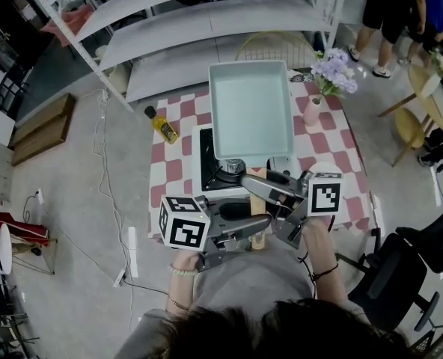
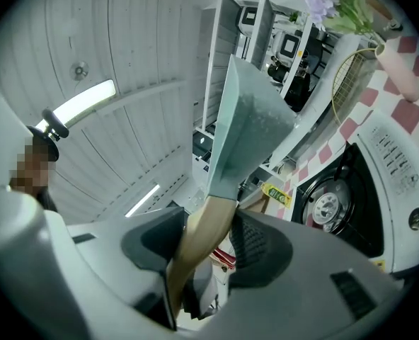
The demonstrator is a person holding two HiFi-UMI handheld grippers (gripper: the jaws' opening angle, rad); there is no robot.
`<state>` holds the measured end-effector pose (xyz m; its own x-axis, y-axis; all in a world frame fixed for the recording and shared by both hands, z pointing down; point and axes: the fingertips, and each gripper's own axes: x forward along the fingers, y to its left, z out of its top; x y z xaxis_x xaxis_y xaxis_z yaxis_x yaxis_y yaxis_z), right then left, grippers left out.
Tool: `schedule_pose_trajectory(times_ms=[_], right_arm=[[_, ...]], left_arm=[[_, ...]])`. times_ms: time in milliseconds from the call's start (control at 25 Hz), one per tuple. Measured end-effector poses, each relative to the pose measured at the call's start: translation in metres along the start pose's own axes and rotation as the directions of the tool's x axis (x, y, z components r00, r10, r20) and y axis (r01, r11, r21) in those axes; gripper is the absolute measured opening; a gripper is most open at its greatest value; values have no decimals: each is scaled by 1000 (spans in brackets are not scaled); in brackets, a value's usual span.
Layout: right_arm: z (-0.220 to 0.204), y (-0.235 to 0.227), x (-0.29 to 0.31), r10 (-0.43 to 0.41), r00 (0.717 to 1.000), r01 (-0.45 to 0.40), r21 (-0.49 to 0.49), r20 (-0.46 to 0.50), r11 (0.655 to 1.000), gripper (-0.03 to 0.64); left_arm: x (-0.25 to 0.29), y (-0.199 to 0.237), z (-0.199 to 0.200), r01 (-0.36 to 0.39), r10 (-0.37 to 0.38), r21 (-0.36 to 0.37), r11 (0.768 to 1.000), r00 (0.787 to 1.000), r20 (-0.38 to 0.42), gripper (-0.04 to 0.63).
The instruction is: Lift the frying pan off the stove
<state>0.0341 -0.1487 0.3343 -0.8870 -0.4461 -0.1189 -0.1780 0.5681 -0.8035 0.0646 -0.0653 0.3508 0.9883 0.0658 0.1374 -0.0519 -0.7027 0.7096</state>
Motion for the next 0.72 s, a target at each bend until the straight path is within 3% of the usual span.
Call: schedule_pose_trajectory(times_ms=[720], right_arm=[[20,21,-23,17,999,-16,-49,31,999,216]], left_arm=[[19,-22,13,26,-27,64,998,1000,13,169]])
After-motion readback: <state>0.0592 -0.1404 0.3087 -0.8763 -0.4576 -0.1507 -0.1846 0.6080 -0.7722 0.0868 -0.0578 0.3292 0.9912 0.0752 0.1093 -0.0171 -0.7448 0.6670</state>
